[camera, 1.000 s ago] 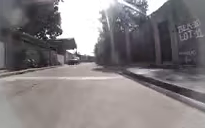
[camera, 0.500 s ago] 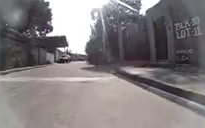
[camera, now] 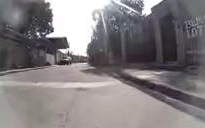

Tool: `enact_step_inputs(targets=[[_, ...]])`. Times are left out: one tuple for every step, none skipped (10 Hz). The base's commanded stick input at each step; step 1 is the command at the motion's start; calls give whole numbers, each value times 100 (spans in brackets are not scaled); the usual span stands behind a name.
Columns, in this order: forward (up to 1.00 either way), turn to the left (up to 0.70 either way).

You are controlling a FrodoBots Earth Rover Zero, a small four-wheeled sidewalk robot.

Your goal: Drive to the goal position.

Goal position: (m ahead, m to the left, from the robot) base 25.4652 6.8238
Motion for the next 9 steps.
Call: enact_step_inputs(targets=[[100,-4],[100,-4],[100,-4],[100,-4],[100,-4],[100,-4],[100,0],[100,0],[100,0]])
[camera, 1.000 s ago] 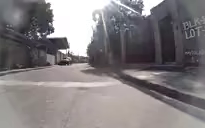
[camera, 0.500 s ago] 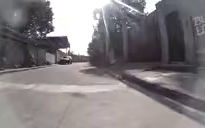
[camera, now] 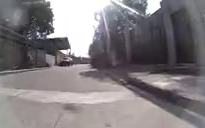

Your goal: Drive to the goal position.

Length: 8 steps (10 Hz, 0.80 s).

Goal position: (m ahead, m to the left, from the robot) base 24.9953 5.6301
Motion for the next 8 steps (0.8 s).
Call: enact_step_inputs(targets=[[100,0],[100,0],[100,0],[100,0],[100,0],[100,0],[100,0],[100,0]])
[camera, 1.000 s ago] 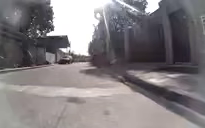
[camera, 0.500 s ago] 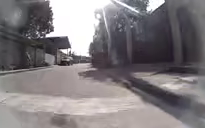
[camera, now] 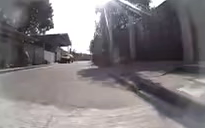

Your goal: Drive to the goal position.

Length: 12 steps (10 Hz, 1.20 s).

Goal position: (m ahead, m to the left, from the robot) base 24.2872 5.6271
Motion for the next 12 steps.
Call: enact_step_inputs(targets=[[100,0],[100,0],[100,0],[100,0],[100,0],[100,0],[100,0],[100,0],[100,0],[100,26],[100,17],[100,2]])
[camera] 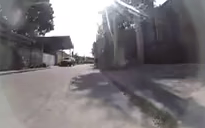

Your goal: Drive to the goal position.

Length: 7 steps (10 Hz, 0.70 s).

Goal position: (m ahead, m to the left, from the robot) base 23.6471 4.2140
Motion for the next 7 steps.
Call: enact_step_inputs(targets=[[100,0],[100,0],[100,0],[100,0],[100,0],[100,0],[100,0]])
